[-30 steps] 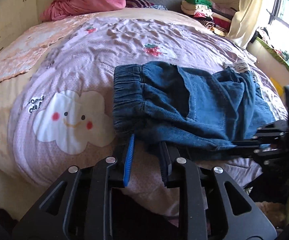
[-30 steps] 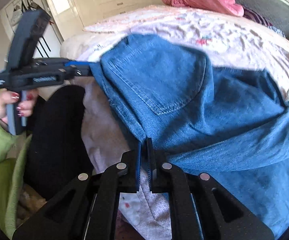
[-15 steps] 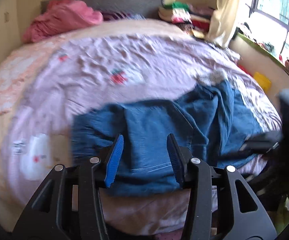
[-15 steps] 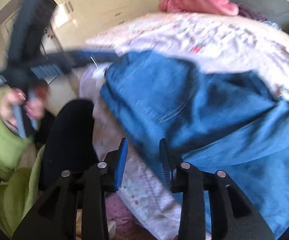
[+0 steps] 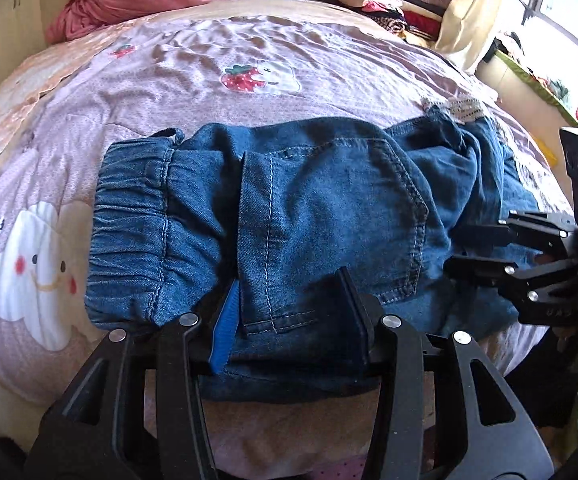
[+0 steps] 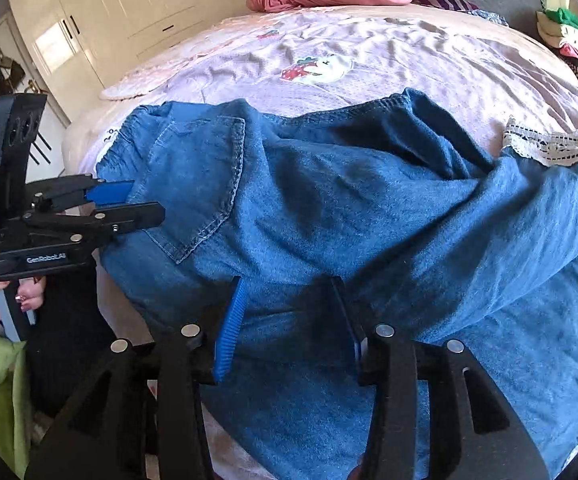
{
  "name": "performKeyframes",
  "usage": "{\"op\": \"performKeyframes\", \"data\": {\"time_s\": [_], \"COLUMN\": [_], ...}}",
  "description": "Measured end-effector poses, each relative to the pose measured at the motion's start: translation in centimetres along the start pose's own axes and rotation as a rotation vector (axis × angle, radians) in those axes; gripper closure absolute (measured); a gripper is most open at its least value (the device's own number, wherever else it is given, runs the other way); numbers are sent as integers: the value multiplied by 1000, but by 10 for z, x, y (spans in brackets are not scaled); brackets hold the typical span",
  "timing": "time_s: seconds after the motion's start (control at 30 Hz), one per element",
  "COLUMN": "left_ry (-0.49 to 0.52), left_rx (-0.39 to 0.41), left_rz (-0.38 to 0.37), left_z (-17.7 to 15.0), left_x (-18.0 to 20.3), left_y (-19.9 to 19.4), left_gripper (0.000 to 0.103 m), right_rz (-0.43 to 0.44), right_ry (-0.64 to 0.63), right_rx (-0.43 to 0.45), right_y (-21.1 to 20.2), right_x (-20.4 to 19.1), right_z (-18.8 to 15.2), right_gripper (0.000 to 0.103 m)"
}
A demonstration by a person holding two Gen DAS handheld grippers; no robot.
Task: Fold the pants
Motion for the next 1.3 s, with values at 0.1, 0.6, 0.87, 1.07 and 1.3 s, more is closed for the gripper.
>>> {"op": "performKeyframes", "data": {"time_s": [0.1,0.6,0.87,1.07,1.3], "left_ry": [-20,163,201,175,162], "left_rx": [49,78,-51,-105,-104], "left_rz": [-28,-189,-305,-304,-334], "left_z": [11,70,53,44,47], "left_x": [2,114,159,157,156], "left_y": [-25,-23,28,53,58], "left_gripper": [51,31,45,53,53], "right_rz": [38,-199,-245,-282,-212], "right_ry": [16,136,108,70,131], "right_rx": [51,156,3,-120,-8], "right_y": [-28,-84,-22,23,-14], "right_x": [3,132,163,176,188], "right_z": [6,93,114,110,103], "right_gripper": [56,35,35,44,91]}}
Point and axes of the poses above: each gripper's, at about its wrist camera, not at the fingertips, and y roughly the way its jaws point, x to its right, z to its top, the point moved 4 cm from there along y, roughly the way its jaws point, and after that the axes turned 1 degree about y, right-handed, at the moved point
